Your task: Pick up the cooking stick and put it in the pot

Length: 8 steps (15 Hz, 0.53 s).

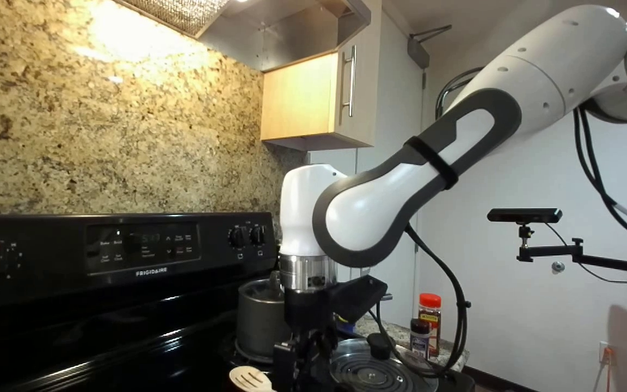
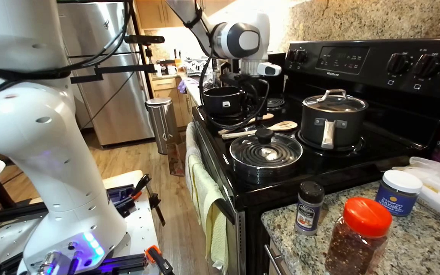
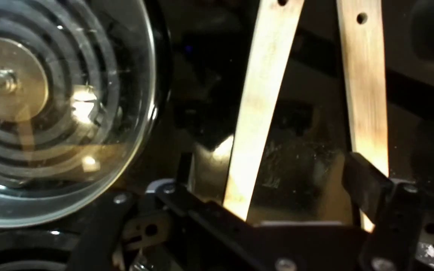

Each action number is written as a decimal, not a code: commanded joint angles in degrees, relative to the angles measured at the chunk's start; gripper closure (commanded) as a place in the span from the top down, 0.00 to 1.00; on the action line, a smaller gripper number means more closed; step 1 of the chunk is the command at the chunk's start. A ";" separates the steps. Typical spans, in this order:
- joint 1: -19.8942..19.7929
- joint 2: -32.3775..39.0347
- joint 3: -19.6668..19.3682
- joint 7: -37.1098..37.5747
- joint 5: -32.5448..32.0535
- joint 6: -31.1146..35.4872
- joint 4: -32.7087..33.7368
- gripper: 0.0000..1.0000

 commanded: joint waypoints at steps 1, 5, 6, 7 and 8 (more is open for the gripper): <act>1.19 -0.68 0.11 6.45 0.35 5.00 -4.32 1.00; 1.98 -0.70 -0.47 12.82 -0.75 10.32 -7.27 1.00; 1.96 -0.67 -0.54 13.77 -0.74 11.74 -7.85 1.00; 2.06 -0.63 -0.72 15.10 -1.16 12.63 -8.22 1.00; 2.12 -0.59 -0.86 15.97 -1.48 13.42 -8.52 1.00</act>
